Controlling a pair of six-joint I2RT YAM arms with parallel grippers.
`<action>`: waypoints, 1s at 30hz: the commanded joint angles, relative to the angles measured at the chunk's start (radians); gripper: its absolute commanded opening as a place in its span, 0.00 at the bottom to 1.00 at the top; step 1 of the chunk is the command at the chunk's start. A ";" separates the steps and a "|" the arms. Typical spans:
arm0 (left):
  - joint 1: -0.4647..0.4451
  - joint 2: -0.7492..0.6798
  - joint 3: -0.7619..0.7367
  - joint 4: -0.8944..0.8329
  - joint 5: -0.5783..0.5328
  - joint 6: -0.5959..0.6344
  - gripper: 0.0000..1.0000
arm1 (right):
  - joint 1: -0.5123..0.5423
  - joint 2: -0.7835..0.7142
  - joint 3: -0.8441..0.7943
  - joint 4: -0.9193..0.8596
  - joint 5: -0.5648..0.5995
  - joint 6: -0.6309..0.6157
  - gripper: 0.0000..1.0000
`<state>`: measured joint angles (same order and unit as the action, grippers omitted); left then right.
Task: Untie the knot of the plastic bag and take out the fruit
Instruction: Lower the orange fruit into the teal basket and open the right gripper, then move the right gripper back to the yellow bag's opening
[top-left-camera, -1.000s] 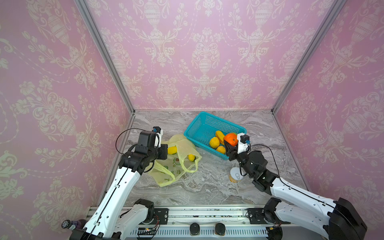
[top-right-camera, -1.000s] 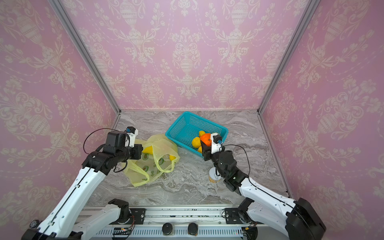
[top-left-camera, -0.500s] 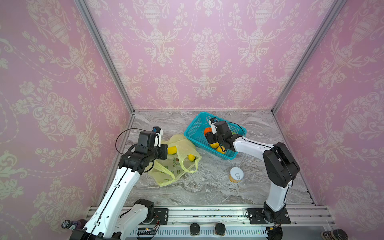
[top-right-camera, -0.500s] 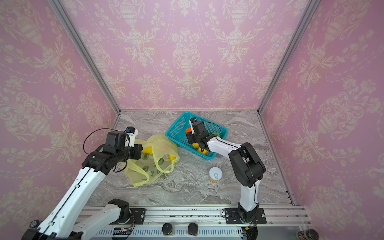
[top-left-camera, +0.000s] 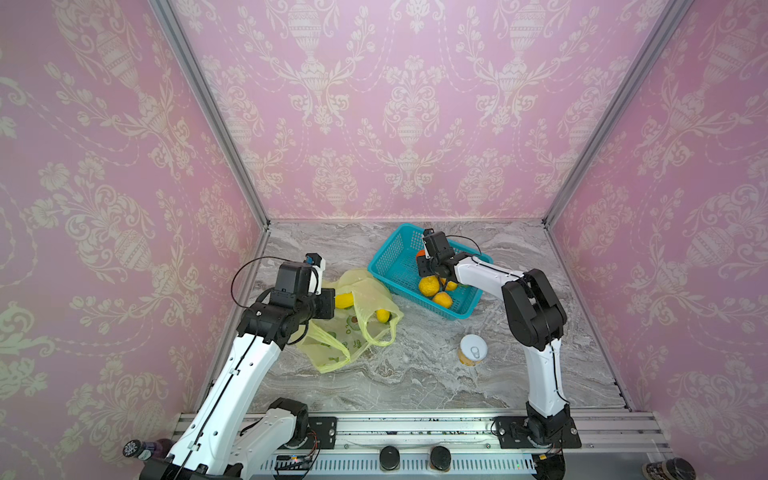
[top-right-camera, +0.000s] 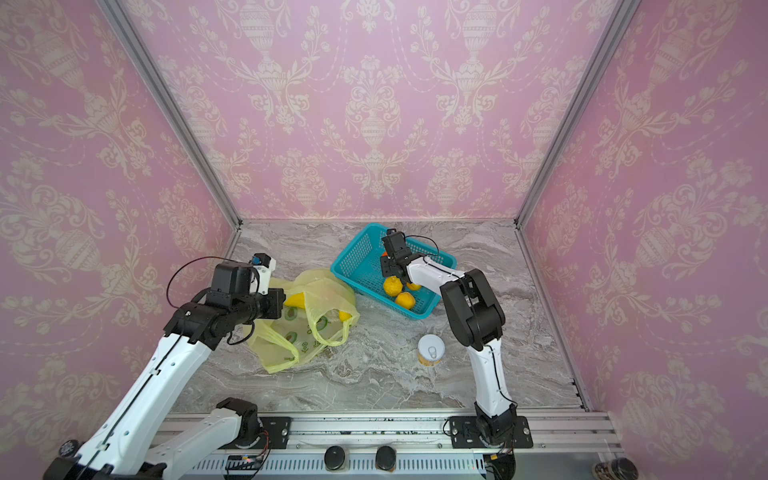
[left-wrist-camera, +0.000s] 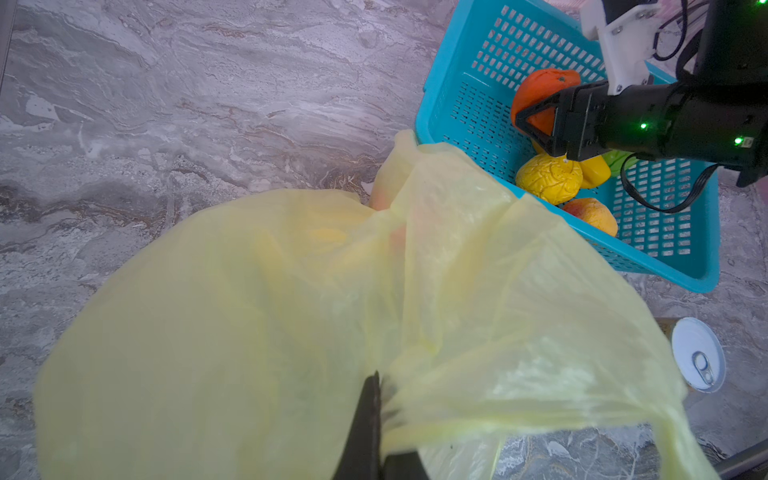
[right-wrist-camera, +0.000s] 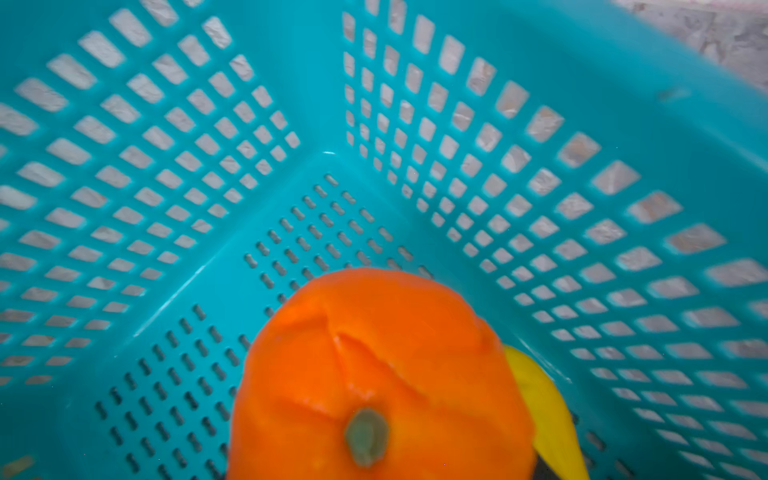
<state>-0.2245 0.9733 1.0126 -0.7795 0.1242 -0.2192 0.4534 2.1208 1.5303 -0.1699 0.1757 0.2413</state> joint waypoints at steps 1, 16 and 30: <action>0.008 0.001 0.000 -0.017 -0.004 0.007 0.00 | -0.025 -0.012 -0.034 -0.015 0.053 0.054 0.37; 0.011 0.002 -0.001 -0.018 -0.015 0.009 0.00 | -0.057 -0.261 -0.347 0.207 0.108 0.096 0.81; 0.014 0.000 0.000 -0.018 -0.018 0.008 0.00 | -0.030 -0.779 -0.836 0.570 -0.040 0.085 0.83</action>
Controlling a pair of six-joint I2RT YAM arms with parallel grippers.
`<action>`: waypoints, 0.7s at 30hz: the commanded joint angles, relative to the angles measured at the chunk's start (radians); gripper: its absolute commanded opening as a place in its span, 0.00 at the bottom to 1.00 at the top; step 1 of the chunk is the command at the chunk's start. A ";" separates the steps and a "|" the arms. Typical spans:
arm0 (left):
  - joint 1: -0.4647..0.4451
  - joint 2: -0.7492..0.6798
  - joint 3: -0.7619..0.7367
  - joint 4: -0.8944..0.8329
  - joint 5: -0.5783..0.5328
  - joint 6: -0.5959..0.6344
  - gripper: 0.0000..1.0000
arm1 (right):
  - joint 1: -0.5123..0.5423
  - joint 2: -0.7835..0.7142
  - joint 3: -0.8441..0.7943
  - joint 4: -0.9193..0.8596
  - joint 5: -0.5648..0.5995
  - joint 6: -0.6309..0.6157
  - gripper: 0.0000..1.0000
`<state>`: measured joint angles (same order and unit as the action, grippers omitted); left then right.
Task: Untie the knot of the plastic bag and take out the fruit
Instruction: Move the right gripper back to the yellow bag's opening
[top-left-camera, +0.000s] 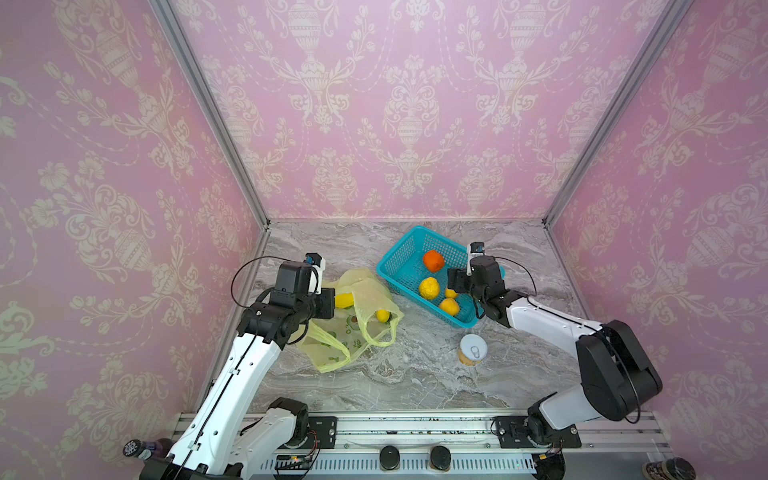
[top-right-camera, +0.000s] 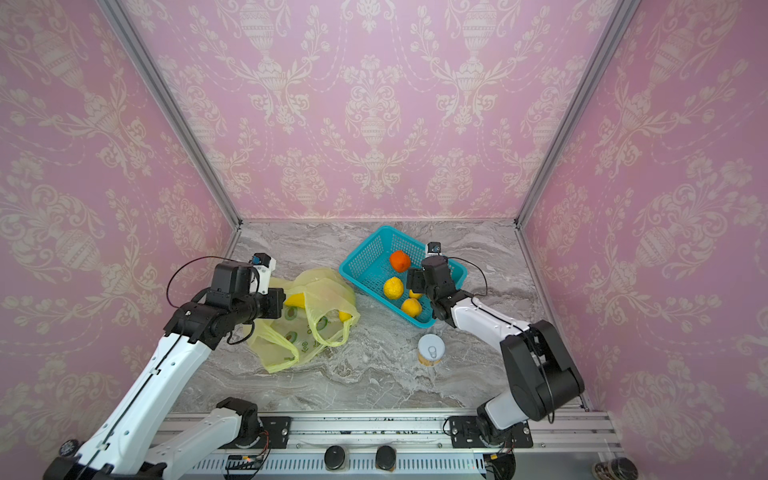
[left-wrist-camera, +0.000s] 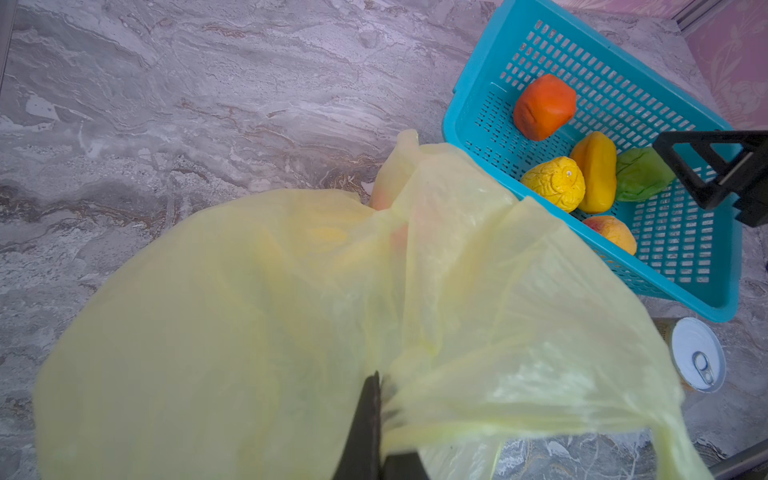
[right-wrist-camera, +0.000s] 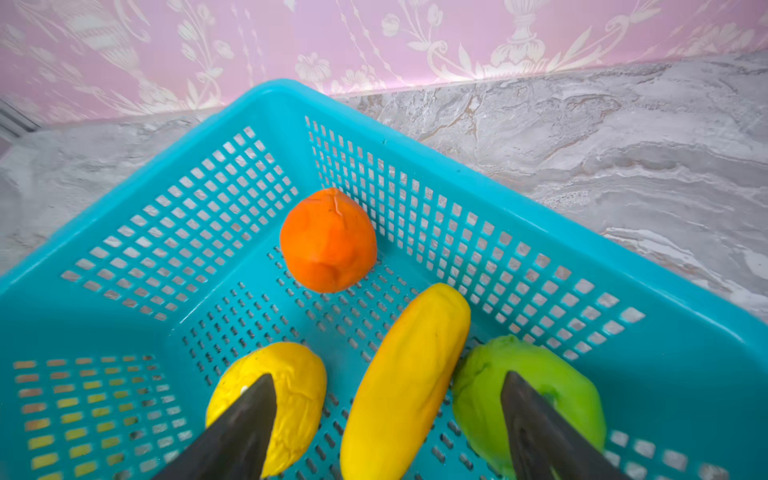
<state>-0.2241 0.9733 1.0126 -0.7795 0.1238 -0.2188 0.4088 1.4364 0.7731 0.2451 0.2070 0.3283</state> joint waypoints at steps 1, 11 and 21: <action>0.013 0.001 0.000 -0.018 -0.014 0.008 0.00 | 0.035 -0.149 -0.108 0.177 -0.087 -0.021 0.81; 0.014 0.001 -0.001 -0.018 -0.010 0.008 0.00 | 0.428 -0.448 -0.232 0.261 -0.213 -0.338 0.68; 0.012 0.000 -0.001 -0.018 -0.006 0.007 0.00 | 0.794 -0.236 -0.117 0.206 -0.199 -0.665 0.58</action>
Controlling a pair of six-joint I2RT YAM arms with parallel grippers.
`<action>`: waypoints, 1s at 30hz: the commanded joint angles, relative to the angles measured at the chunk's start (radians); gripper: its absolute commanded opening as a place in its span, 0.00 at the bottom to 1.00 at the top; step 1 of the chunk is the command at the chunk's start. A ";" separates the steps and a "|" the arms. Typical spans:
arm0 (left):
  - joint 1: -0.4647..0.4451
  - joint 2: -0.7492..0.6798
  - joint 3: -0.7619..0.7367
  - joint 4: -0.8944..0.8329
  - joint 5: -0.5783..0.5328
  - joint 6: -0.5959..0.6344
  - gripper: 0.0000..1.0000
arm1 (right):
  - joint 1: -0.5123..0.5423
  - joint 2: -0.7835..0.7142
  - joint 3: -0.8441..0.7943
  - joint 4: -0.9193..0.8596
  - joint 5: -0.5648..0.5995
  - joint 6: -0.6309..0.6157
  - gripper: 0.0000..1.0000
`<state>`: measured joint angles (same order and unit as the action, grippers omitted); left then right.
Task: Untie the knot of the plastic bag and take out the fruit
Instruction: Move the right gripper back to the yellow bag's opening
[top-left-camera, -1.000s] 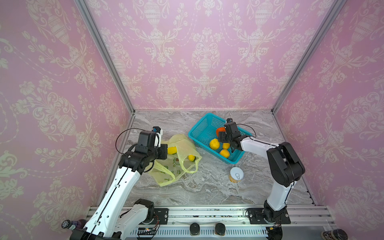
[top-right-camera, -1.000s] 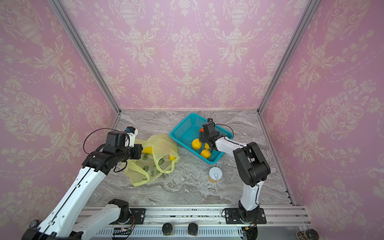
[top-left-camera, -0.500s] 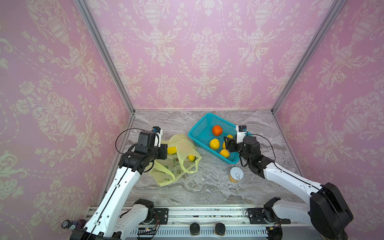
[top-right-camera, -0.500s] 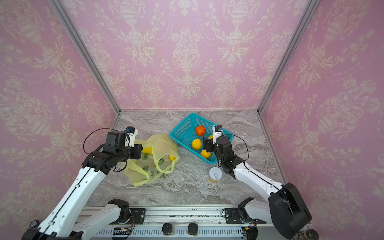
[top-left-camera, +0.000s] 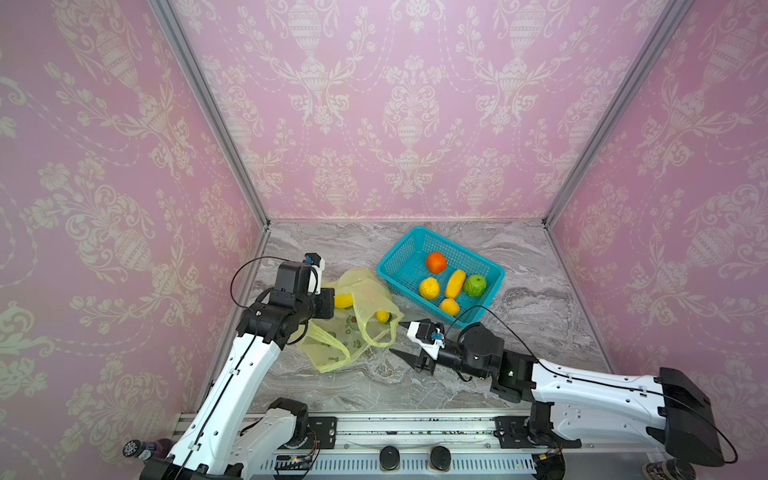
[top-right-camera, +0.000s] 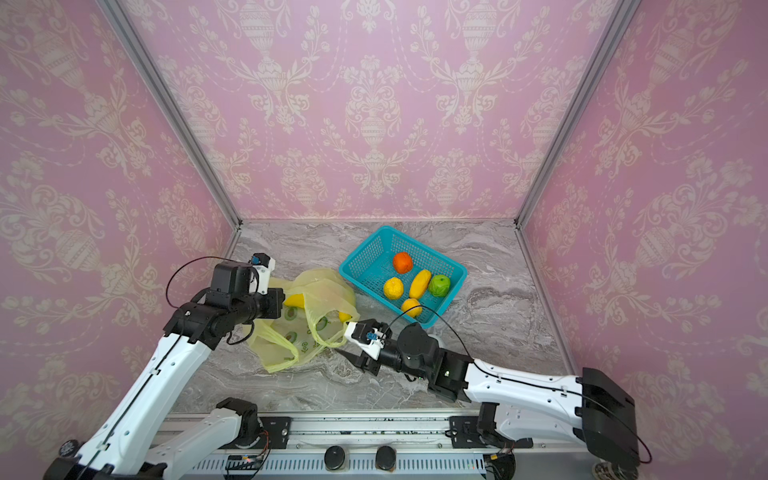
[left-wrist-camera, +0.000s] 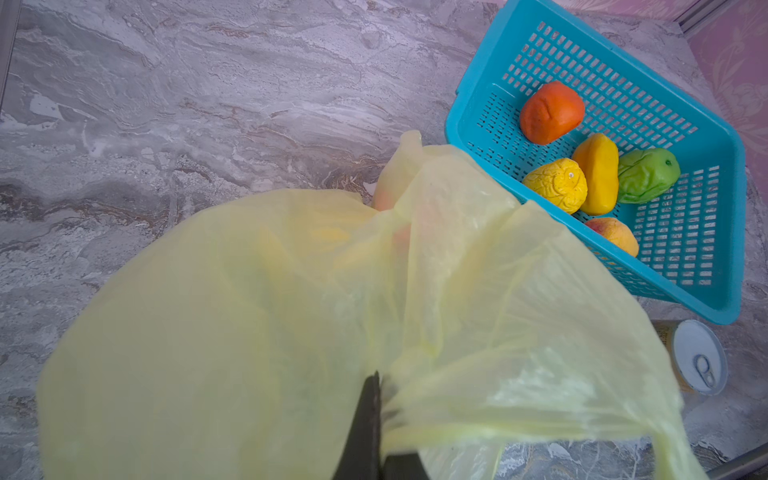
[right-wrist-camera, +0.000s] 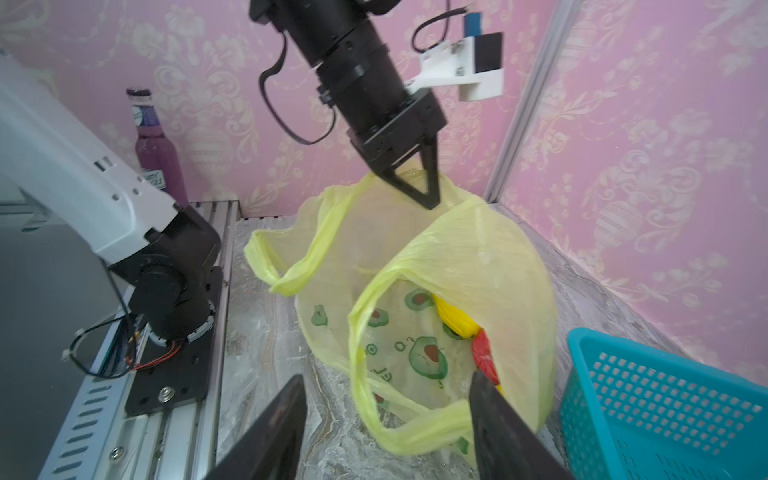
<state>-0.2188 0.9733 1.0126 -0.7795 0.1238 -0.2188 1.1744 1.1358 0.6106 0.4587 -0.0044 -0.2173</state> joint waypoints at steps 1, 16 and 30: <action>0.008 -0.002 -0.001 -0.017 -0.004 0.007 0.00 | 0.033 0.104 0.063 0.002 0.010 -0.123 0.54; 0.007 -0.004 0.000 -0.017 0.004 0.007 0.00 | 0.100 0.425 0.293 -0.118 0.091 -0.202 0.29; 0.007 -0.001 0.000 -0.016 0.005 0.007 0.00 | 0.137 0.347 0.210 -0.047 0.098 -0.221 0.34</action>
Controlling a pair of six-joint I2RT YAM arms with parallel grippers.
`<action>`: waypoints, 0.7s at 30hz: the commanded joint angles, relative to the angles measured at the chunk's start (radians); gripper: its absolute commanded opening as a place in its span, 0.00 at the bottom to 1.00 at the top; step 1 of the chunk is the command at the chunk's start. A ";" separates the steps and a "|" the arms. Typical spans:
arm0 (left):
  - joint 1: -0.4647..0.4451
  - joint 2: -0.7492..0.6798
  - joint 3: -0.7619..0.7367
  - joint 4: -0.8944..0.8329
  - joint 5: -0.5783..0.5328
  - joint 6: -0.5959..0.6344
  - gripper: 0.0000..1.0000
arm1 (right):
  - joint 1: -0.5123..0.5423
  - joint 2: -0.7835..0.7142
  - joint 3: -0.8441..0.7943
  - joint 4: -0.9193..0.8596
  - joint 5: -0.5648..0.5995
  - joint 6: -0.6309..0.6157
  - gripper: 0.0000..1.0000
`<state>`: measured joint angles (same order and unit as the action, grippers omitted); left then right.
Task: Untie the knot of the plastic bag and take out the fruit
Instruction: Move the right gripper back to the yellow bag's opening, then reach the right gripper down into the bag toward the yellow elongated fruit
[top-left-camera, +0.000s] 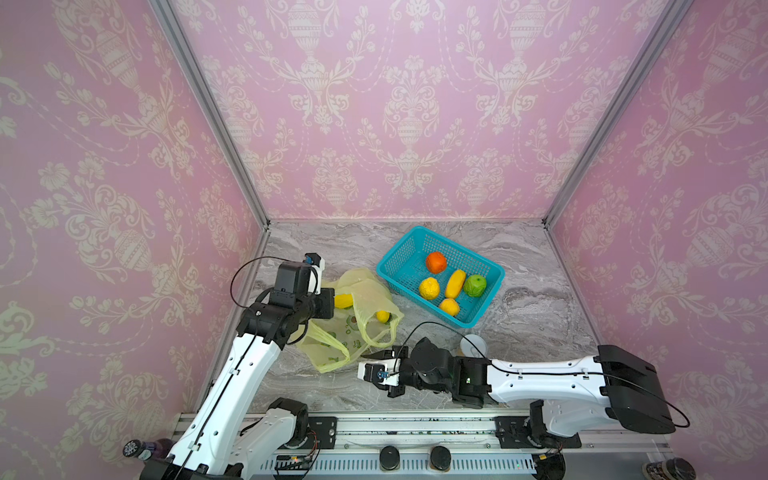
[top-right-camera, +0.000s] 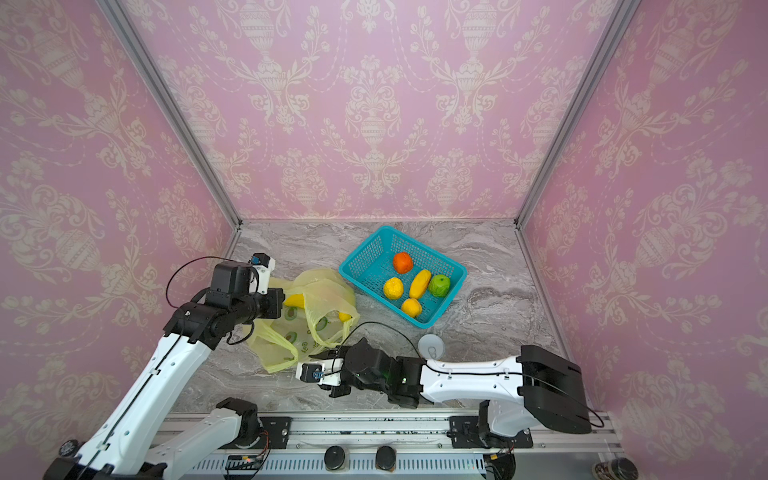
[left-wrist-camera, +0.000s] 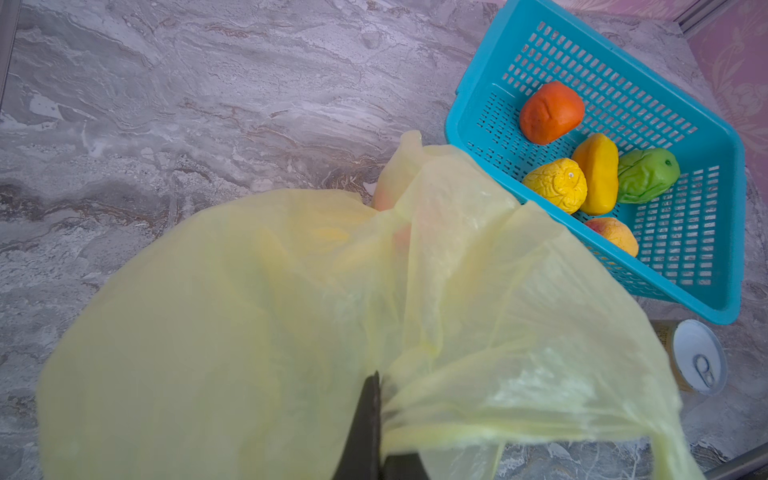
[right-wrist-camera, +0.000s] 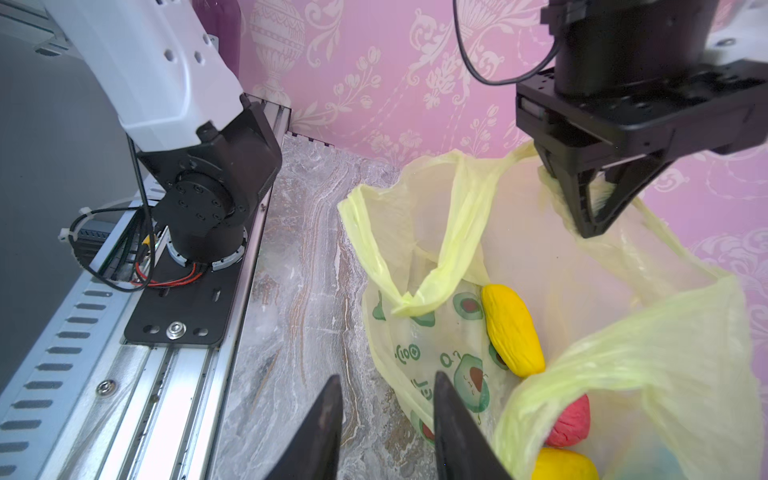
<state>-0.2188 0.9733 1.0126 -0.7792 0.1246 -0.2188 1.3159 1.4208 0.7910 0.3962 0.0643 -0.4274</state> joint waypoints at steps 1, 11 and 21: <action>0.007 -0.002 0.000 -0.016 0.004 0.007 0.00 | -0.009 0.102 0.052 0.027 0.044 -0.012 0.32; 0.006 -0.031 -0.006 0.018 0.126 0.009 0.00 | -0.121 0.474 0.347 0.005 0.254 0.094 0.28; 0.006 -0.062 -0.009 0.039 0.184 0.006 0.00 | -0.179 0.674 0.616 -0.172 0.459 0.214 0.50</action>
<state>-0.2188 0.9222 1.0122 -0.7471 0.2649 -0.2192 1.1545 2.0640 1.3533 0.3031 0.4221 -0.2802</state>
